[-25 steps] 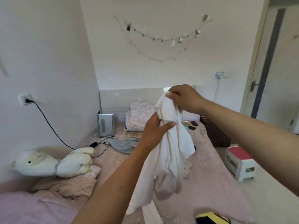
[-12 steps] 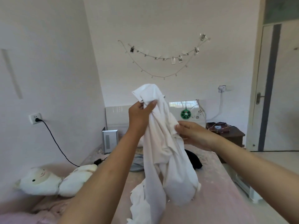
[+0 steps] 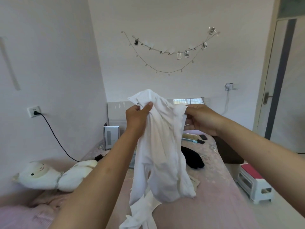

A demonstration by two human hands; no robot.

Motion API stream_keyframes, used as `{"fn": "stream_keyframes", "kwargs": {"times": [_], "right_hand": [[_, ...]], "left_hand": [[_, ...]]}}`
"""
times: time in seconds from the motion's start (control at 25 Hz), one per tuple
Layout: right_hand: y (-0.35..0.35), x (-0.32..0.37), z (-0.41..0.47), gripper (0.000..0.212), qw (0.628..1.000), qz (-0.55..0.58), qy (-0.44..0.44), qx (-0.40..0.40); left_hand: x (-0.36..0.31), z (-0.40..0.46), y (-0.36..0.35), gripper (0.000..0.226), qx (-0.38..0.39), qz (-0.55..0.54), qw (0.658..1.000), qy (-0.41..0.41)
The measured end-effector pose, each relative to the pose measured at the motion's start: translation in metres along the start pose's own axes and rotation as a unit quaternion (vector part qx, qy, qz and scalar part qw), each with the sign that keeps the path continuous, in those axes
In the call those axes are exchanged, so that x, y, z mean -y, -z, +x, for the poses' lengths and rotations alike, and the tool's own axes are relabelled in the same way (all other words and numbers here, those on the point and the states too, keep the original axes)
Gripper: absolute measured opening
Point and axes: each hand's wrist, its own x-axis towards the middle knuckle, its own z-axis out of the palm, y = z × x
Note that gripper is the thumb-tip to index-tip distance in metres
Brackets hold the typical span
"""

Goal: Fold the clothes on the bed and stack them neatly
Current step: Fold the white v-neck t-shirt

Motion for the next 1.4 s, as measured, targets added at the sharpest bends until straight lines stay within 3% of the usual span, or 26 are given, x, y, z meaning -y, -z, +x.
{"fn": "stream_keyframes", "kwargs": {"times": [0.2, 0.36, 0.48, 0.56, 0.68, 0.76, 0.84, 0.96, 1.12, 1.2, 1.28, 1.4], "right_hand": [[-0.005, -0.020, 0.003, 0.018, 0.997, 0.069, -0.022, -0.004], [-0.007, -0.036, -0.002, 0.029, 0.977, -0.105, 0.165, -0.078], [-0.006, -0.031, -0.007, 0.031, 0.947, -0.200, 0.238, -0.073], [-0.008, -0.021, -0.008, 0.040, 0.946, -0.228, 0.225, -0.040], [-0.012, -0.003, -0.008, 0.044, 0.960, -0.239, 0.132, 0.054], [-0.013, 0.009, -0.008, 0.041, 0.944, -0.298, 0.093, 0.107], [-0.012, 0.019, -0.009, 0.044, 0.891, -0.417, 0.121, 0.131], [-0.009, 0.029, -0.008, 0.049, 0.771, -0.590, 0.204, 0.126], [-0.010, 0.033, -0.012, 0.051, 0.670, -0.666, 0.308, 0.114], [-0.013, 0.031, -0.012, 0.040, 0.638, -0.666, 0.372, 0.106], [-0.014, 0.033, -0.008, 0.022, 0.665, -0.628, 0.389, 0.112], [-0.011, 0.044, 0.001, 0.010, 0.807, -0.511, 0.277, 0.102]], "left_hand": [[0.001, 0.011, 0.000, 0.023, -0.020, -0.005, 1.000, 0.023], [0.000, 0.011, -0.012, 0.020, -0.008, -0.025, 0.999, 0.037], [0.001, 0.013, -0.014, 0.020, -0.004, -0.021, 0.998, 0.054], [0.001, 0.013, -0.015, 0.024, 0.001, 0.014, 0.998, 0.063], [0.001, 0.008, -0.019, 0.024, 0.023, 0.068, 0.995, 0.068], [-0.001, 0.004, -0.023, 0.025, 0.047, 0.096, 0.992, 0.070], [-0.002, 0.003, -0.024, 0.026, 0.082, 0.079, 0.990, 0.079], [-0.003, 0.001, -0.022, 0.022, 0.128, 0.057, 0.986, 0.095], [-0.006, 0.004, -0.021, 0.013, 0.166, 0.096, 0.977, 0.094], [-0.010, 0.005, -0.022, 0.010, 0.200, 0.137, 0.966, 0.094], [-0.010, 0.005, -0.022, 0.008, 0.233, 0.137, 0.957, 0.106], [-0.008, 0.005, -0.019, 0.011, 0.275, 0.195, 0.933, 0.123]]}}
